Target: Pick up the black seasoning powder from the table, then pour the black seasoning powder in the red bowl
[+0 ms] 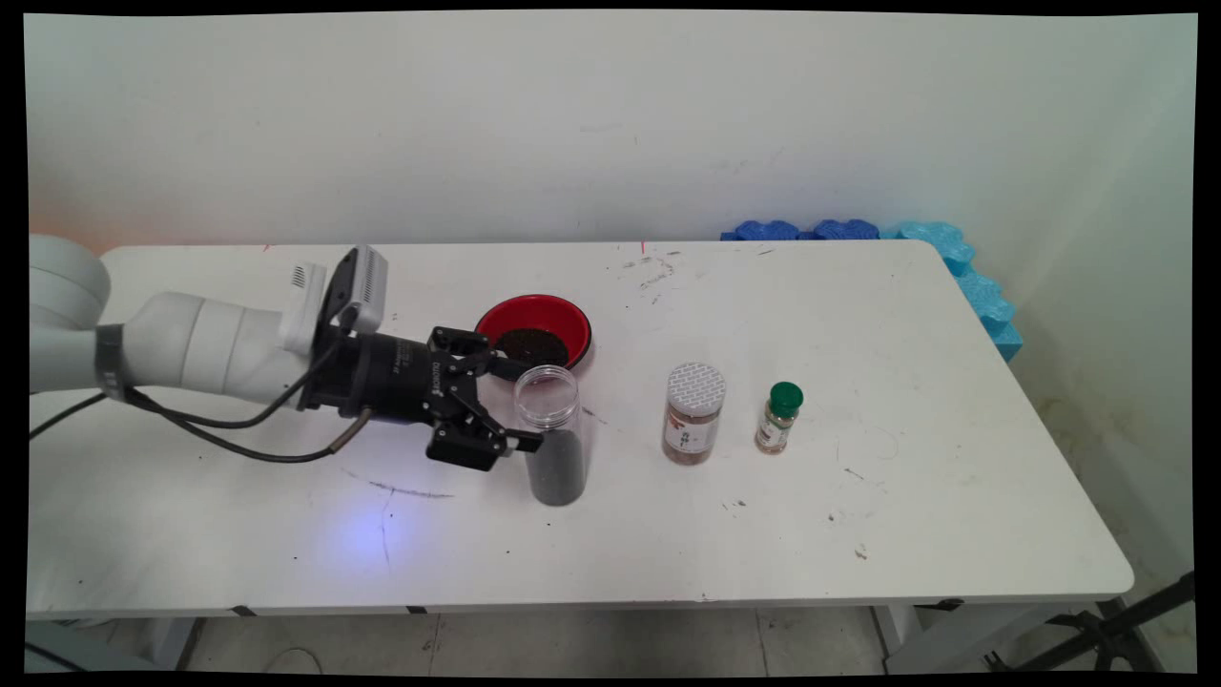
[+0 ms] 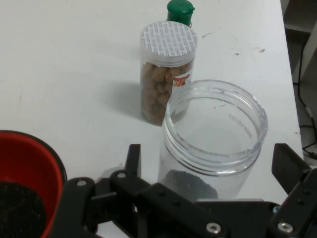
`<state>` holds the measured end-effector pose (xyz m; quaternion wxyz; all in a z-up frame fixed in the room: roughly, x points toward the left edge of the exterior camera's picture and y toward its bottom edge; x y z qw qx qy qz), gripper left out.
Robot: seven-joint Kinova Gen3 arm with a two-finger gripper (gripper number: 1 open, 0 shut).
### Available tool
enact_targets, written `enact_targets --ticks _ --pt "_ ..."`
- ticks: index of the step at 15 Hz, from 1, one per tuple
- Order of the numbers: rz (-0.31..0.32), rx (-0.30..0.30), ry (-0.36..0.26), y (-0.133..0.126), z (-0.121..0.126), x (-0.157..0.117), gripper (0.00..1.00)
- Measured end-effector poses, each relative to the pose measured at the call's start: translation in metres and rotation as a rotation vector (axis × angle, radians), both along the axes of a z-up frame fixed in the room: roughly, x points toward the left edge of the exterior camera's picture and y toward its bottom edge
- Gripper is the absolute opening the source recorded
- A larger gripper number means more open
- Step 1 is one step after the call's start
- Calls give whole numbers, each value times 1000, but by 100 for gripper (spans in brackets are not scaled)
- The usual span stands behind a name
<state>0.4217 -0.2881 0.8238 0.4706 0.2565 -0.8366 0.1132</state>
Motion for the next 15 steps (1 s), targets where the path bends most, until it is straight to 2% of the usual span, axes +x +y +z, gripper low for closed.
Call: enact_targets --ticks 11,12,15 --pt "-4 -15 13 -13 -20 -18 100" --pt "-4 -15 16 -14 -21 -19 0" --pt "-10 -9 25 -15 -22 -21 0"
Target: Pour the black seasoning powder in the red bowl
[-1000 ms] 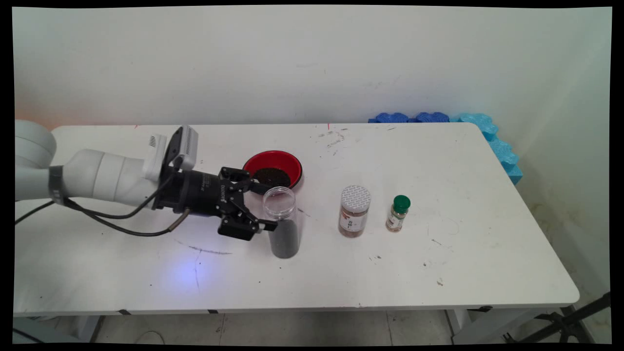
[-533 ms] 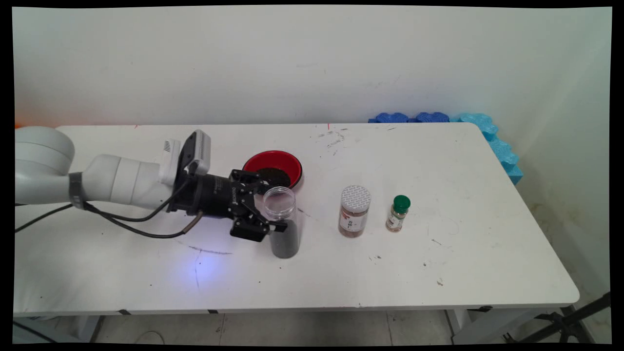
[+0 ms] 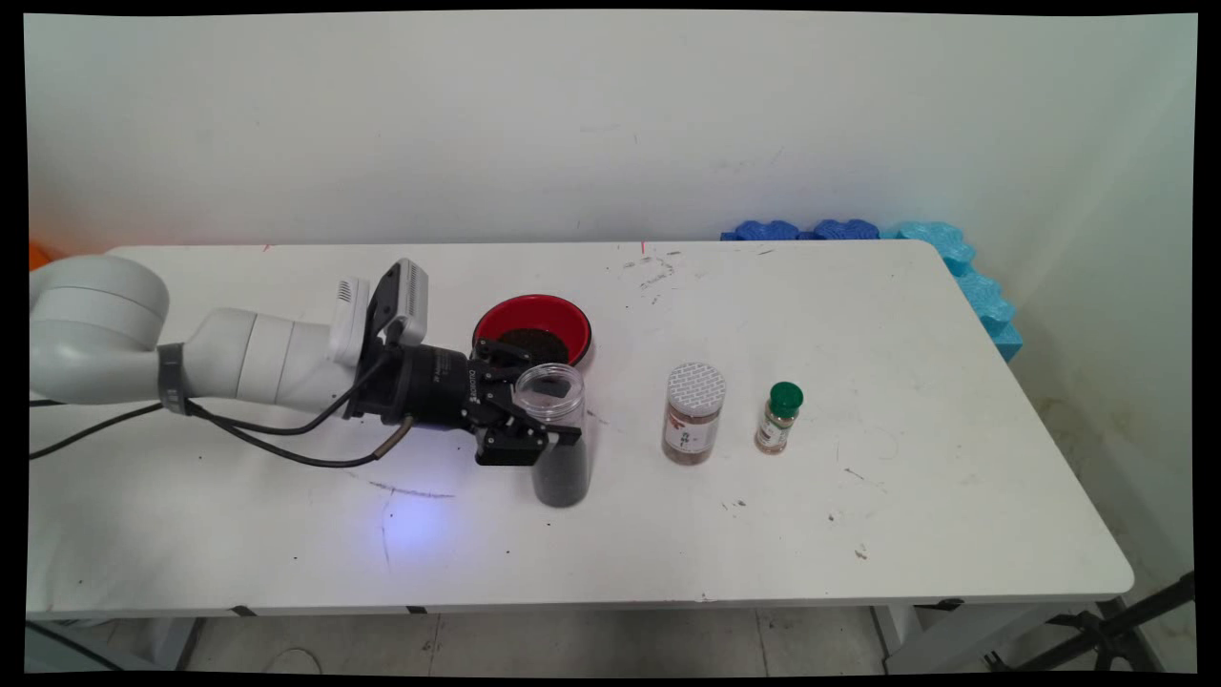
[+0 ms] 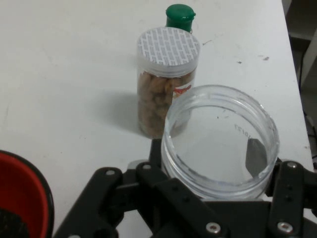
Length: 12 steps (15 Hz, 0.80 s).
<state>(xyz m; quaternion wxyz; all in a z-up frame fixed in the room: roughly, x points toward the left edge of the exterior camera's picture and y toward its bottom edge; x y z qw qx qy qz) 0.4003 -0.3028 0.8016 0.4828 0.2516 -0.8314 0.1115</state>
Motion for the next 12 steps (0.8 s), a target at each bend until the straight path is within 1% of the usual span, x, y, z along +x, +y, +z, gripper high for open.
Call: enact_targets --ticks 3,6,12 --pt "-8 15 2 0 5 1 0" --pt "-4 40 -4 -1 17 7 0" --pt "36 109 -1 -8 58 20 0"
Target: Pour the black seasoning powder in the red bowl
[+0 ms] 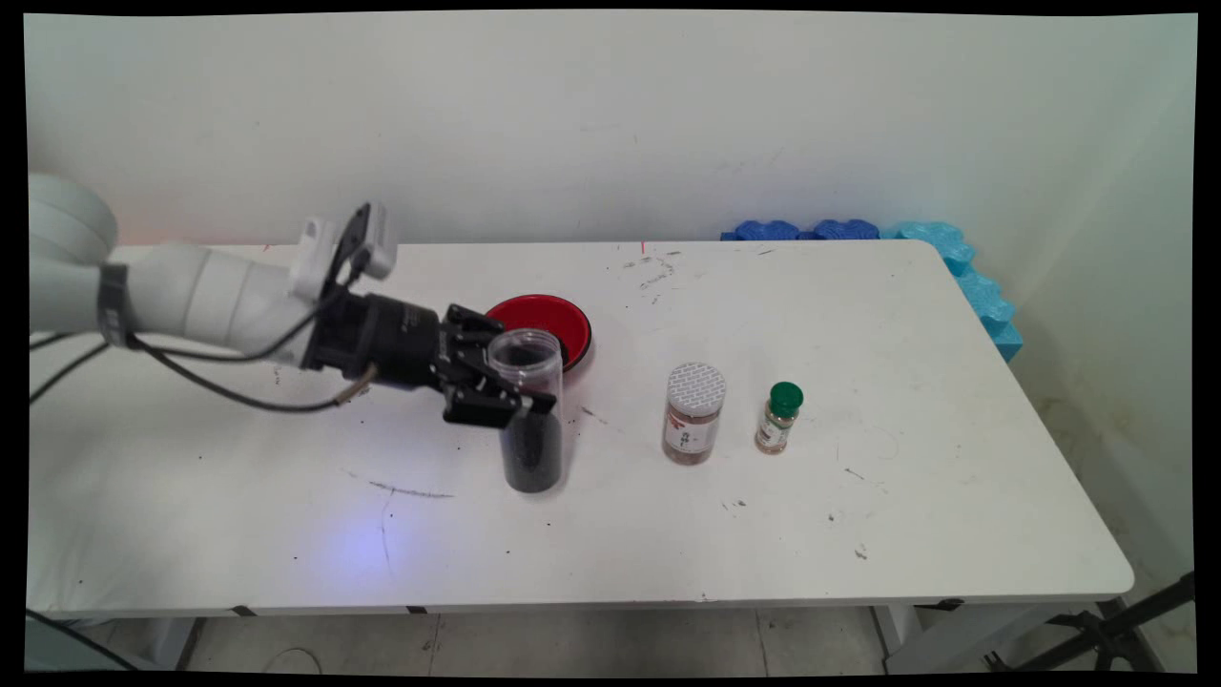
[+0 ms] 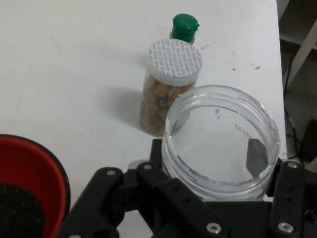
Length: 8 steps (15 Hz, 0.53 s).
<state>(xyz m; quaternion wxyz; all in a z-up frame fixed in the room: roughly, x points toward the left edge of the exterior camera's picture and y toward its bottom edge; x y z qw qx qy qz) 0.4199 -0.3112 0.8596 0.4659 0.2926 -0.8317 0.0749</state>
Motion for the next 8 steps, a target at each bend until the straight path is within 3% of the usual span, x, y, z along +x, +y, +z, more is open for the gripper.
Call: enact_targets --ticks 8 --pt "96 141 33 -24 50 9 0"
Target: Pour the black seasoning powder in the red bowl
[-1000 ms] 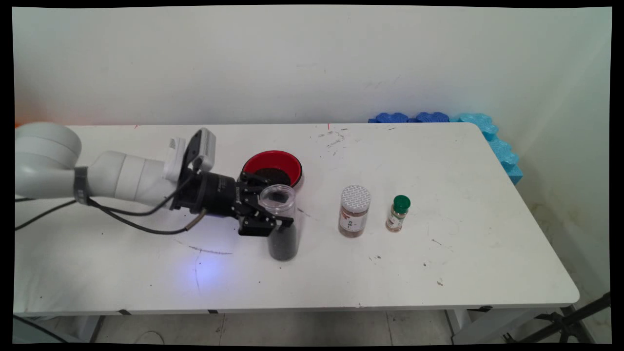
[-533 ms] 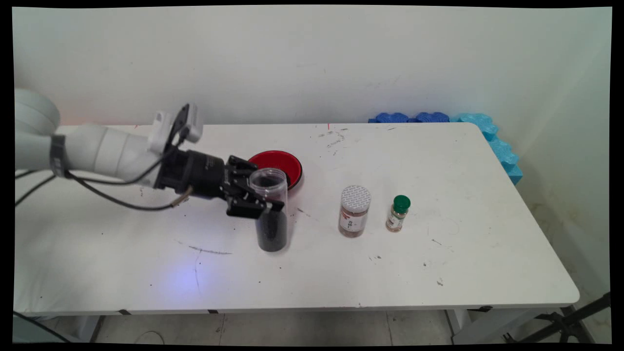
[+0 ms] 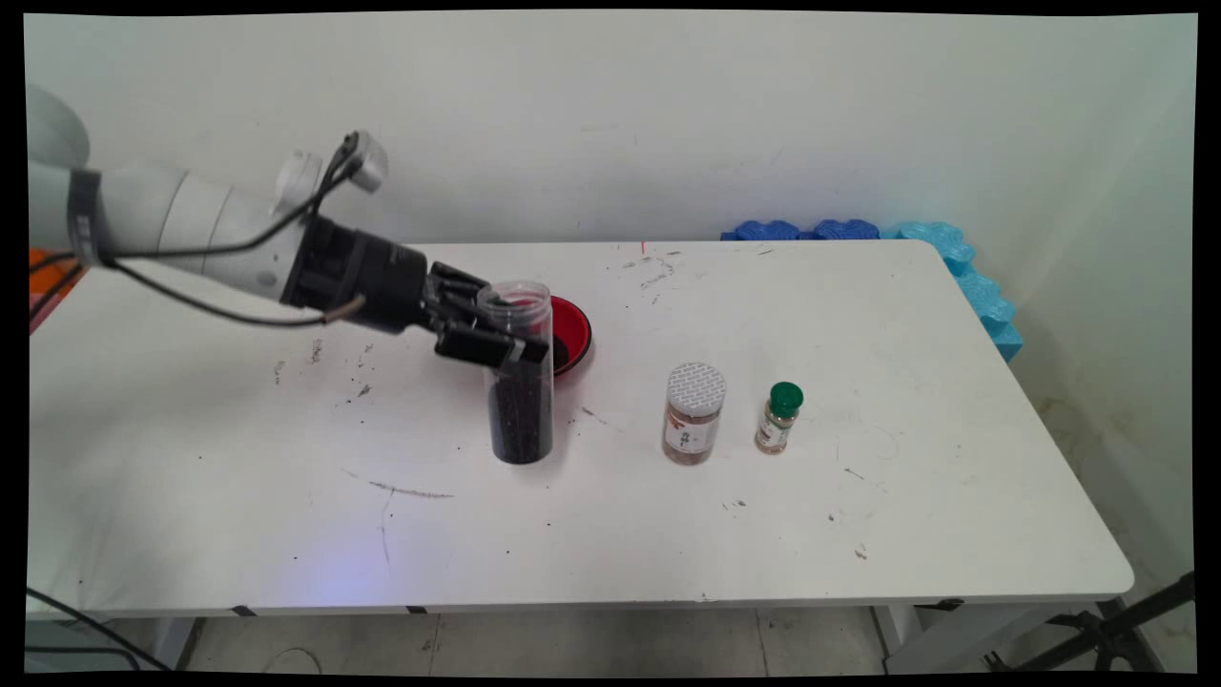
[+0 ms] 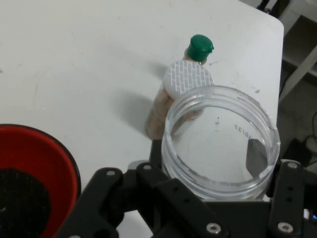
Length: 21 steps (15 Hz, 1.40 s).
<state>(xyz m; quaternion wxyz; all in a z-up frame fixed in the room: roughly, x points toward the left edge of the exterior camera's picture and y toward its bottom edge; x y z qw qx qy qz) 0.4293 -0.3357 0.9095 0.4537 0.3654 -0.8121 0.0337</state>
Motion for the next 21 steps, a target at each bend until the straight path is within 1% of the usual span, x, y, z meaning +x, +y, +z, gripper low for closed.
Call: enact_targets --ticks 4,6,8,11,15,17,21 --pt "69 96 42 -22 20 1 0" --pt "103 135 61 -29 25 1 0" --pt "156 200 88 -37 29 2 0" --pt "227 306 118 -46 32 2 0" --pt "303 426 168 -58 31 1 0" --pt "334 471 193 -62 31 1 0" --pt "426 575 246 -72 28 1 0"
